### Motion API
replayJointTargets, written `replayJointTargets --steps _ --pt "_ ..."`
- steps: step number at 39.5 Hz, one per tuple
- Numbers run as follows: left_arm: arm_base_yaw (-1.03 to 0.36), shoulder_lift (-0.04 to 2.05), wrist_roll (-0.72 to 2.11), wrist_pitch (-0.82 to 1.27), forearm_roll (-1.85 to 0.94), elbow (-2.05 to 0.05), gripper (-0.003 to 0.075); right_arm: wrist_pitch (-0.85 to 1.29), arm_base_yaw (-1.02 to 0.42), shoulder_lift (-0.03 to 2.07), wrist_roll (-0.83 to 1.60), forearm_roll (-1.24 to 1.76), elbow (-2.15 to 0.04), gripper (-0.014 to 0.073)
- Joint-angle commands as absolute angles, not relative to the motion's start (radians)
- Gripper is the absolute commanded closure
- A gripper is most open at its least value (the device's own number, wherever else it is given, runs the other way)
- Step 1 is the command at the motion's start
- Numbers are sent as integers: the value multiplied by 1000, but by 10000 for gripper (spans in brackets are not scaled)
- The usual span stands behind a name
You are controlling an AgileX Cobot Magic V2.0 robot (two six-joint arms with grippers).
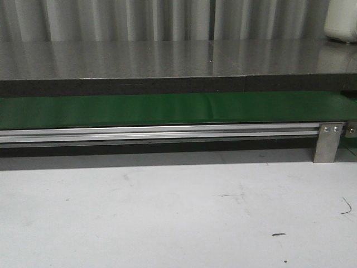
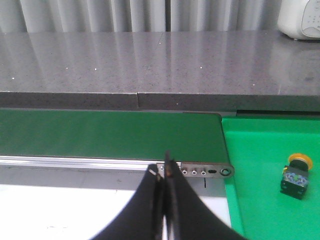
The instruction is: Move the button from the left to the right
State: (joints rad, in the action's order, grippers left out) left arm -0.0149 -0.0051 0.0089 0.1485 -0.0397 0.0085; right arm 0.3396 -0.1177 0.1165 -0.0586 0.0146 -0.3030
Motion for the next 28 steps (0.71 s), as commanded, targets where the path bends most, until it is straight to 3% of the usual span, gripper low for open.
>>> replayJointTargets --steps 1,28 --pt "-14 -24 6 73 -46 37 741 257 -121 128 -51 12 -332 662" --pt "-14 -24 6 73 -46 37 741 248 -121 128 -51 11 -326 662"
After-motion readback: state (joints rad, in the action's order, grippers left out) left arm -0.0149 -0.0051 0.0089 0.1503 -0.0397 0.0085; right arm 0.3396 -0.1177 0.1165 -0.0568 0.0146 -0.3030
